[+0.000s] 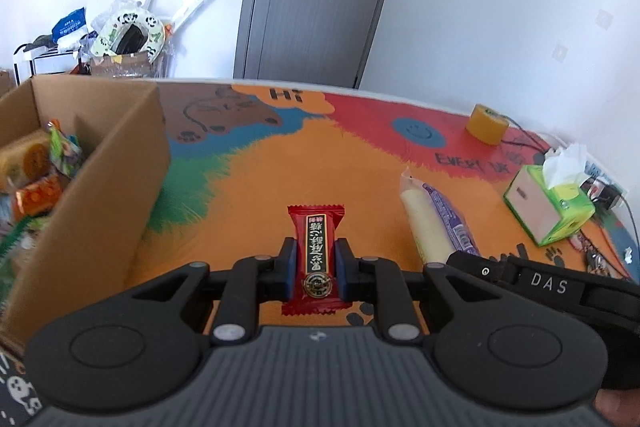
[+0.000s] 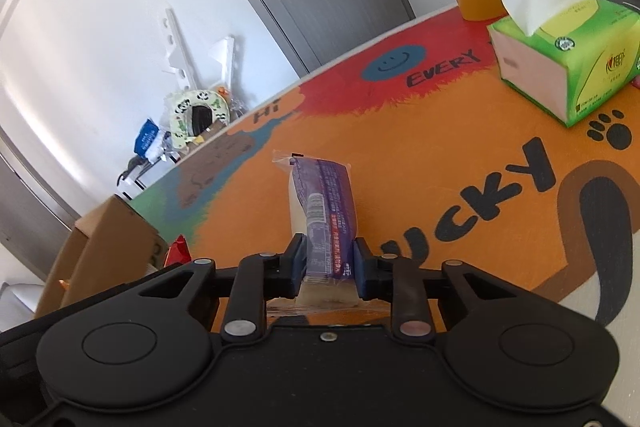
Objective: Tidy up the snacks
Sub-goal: 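Carry the red snack and purple bread stick into the box and open both grippers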
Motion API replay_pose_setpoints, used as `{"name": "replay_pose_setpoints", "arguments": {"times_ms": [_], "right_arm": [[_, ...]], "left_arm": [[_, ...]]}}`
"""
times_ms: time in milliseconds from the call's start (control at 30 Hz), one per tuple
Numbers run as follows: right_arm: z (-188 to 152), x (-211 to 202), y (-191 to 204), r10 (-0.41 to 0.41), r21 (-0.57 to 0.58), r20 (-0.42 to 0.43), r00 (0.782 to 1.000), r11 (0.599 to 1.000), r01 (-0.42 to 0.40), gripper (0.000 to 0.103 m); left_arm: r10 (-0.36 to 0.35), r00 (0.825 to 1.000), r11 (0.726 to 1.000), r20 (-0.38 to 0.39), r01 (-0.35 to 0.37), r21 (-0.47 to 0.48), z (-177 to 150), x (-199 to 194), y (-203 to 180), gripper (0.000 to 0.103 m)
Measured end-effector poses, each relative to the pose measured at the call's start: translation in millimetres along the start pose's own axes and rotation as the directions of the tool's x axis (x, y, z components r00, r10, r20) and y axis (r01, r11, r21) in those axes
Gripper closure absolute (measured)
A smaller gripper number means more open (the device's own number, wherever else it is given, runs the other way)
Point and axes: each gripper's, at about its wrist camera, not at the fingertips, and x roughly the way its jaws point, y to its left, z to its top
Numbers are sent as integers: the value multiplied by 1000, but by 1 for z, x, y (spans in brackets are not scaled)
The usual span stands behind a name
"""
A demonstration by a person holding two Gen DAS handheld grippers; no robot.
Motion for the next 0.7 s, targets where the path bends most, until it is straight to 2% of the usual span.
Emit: {"name": "replay_pose_setpoints", "arguments": {"times_ms": [333, 700], "right_arm": [[-2, -23, 17, 69, -2, 46, 997, 998, -69, 79], [0, -33, 64, 130, -61, 72, 989, 990, -126, 79]], "left_arm": [[-3, 998, 1000, 66, 5, -17, 7, -34, 14, 84], [30, 990, 999, 136, -25, -38, 19, -73, 46, 84]]}}
